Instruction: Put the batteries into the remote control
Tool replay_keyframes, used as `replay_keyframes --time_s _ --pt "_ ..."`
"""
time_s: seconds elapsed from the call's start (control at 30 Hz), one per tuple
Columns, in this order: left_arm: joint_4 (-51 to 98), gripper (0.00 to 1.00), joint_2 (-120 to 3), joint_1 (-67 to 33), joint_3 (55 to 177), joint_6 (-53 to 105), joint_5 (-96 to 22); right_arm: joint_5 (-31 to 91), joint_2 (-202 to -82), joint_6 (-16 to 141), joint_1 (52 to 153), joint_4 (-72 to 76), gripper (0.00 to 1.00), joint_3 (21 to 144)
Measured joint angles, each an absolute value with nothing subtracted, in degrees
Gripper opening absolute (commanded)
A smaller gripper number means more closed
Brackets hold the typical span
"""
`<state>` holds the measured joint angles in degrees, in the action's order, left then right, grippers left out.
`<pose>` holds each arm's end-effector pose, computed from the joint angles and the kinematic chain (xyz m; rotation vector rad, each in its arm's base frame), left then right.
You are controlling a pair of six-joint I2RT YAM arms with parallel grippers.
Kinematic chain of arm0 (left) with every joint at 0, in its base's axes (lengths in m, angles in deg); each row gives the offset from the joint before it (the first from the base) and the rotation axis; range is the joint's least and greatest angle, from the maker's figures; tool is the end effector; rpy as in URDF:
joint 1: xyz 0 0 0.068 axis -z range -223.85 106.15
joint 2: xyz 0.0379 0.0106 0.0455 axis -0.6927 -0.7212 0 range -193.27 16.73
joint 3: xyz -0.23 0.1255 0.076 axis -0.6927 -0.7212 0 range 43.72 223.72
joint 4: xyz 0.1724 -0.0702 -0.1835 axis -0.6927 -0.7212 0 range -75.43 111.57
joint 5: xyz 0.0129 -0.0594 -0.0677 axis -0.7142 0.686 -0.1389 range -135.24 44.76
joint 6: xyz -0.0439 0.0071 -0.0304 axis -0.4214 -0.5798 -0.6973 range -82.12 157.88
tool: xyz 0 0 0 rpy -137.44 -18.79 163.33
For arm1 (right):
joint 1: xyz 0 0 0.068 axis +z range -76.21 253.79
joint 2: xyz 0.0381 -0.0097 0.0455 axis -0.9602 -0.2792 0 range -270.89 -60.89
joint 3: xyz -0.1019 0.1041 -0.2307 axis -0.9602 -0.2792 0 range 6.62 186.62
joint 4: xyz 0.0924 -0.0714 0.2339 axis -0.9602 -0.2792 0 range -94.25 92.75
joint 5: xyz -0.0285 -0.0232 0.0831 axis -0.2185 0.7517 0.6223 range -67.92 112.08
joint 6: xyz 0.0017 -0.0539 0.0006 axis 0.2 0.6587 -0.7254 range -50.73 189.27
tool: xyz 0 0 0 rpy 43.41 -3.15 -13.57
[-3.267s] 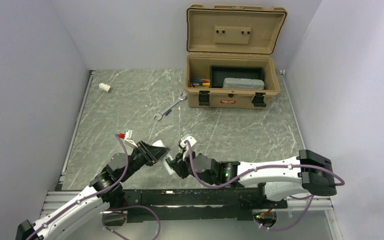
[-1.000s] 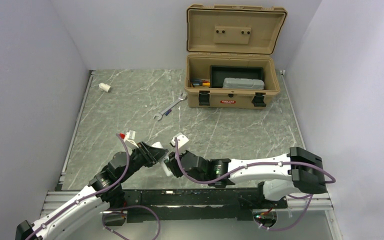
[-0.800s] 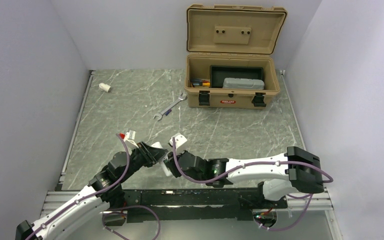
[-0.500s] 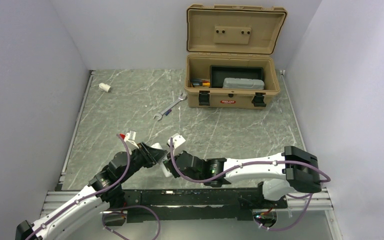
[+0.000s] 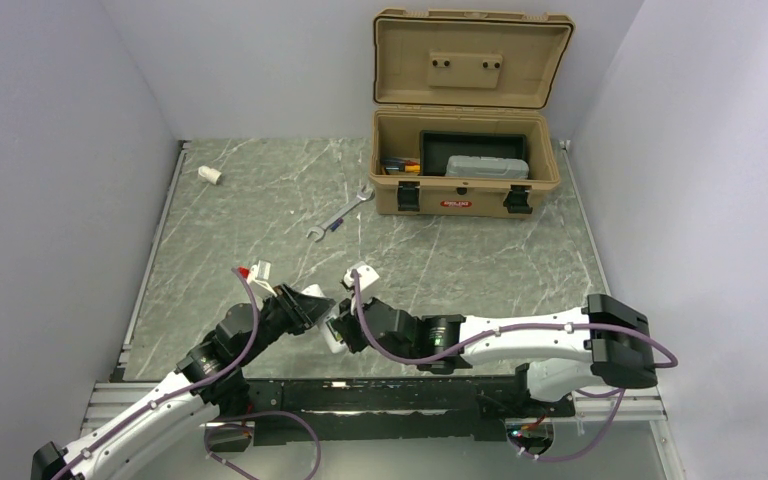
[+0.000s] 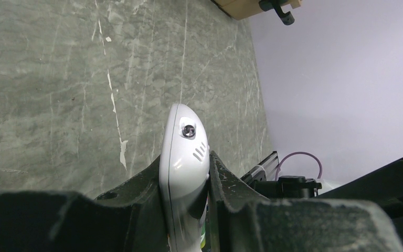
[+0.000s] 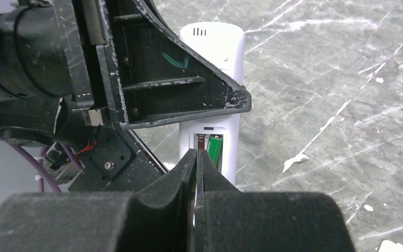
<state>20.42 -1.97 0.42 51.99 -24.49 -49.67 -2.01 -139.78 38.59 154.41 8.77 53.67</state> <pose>0.0943 -0.0881 0.1909 -0.3690 1.9232 -1.2355 0.0640 0.2982 0.2479 -0.6195 1.9825 0.8178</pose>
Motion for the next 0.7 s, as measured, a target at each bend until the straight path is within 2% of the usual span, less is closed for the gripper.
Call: replay_keyframes --time_s 0.2,0.3,0.4,0.7 --pt "20.4 0.0 -2.0 0.4 52.0 -24.5 -49.7 -2.4 -138.3 38.6 154.4 8.8 0.07 53.6" --pt "20.4 0.0 -2.0 0.4 52.0 -24.5 -49.7 -2.8 -138.1 38.5 154.4 8.8 0.21 53.4" --pt "20.4 0.0 -2.0 0.4 52.0 -24.5 -49.7 -3.0 -138.1 38.0 154.4 8.6 0.28 53.4" --pt "20.4 0.0 -1.9 0.4 52.0 -24.6 -49.7 -3.2 -140.7 37.1 154.4 6.2 0.28 53.5"
